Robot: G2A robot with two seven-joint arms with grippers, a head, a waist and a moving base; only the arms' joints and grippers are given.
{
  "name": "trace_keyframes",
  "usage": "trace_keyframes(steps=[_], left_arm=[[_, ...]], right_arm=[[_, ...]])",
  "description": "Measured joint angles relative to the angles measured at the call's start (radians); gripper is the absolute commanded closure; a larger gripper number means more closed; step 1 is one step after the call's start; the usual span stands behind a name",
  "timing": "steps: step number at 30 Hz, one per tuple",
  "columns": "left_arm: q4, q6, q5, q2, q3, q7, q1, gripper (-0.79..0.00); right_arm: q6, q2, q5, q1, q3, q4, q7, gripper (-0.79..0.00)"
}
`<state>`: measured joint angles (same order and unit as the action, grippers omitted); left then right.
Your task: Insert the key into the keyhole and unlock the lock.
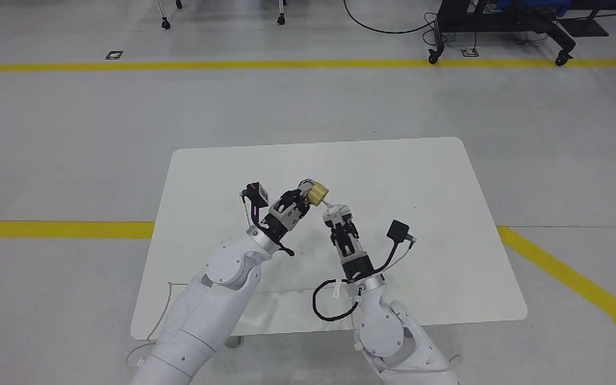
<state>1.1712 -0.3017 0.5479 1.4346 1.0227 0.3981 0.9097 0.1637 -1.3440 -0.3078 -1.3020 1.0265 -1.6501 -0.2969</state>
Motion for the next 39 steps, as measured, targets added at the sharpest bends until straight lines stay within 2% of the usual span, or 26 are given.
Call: trace_keyframes(steps=[27, 28, 29, 30, 31, 34, 36, 37, 38, 39], left_arm=[[0.012, 0.032, -0.119, 0.003, 0.026, 0.048, 0.002, 0.000], [0.013, 0.034, -0.119, 0.003, 0.026, 0.050, 0.003, 0.000], [0.012, 0.037, -0.117, 0.004, 0.026, 0.052, 0.003, 0.000], [0.010, 0.038, -0.116, 0.004, 0.027, 0.053, 0.003, 0.000], [0.008, 0.039, -0.114, 0.005, 0.028, 0.054, 0.003, 0.000], [0.000, 0.036, -0.105, 0.006, 0.035, 0.059, 0.002, 0.000], [0.000, 0.036, -0.079, 0.006, 0.044, 0.077, 0.005, 0.000], [0.000, 0.038, -0.060, 0.006, 0.049, 0.093, 0.007, 0.000], [-0.001, 0.044, -0.030, 0.005, 0.057, 0.118, 0.010, 0.000], [-0.003, 0.050, -0.003, 0.005, 0.066, 0.139, 0.013, 0.000]], right_arm=[[-0.039, -0.030, -0.056, 0.000, 0.014, 0.013, 0.022, 0.000], [-0.041, -0.031, -0.057, 0.001, 0.014, 0.014, 0.024, -0.058], [-0.045, -0.032, -0.059, 0.002, 0.014, 0.016, 0.027, -0.296], [-0.049, -0.033, -0.059, 0.003, 0.014, 0.017, 0.029, -0.665], [-0.051, -0.034, -0.060, 0.004, 0.014, 0.017, 0.031, -0.733], [-0.050, -0.036, -0.058, 0.003, 0.023, 0.015, 0.033, -0.720], [-0.042, -0.036, -0.053, -0.004, 0.037, 0.008, 0.032, -0.646], [-0.038, -0.035, -0.053, -0.007, 0.044, 0.004, 0.032, -0.640], [-0.033, -0.034, -0.055, -0.012, 0.054, -0.001, 0.031, -0.665], [-0.028, -0.034, -0.060, -0.016, 0.061, -0.005, 0.031, -0.785]])
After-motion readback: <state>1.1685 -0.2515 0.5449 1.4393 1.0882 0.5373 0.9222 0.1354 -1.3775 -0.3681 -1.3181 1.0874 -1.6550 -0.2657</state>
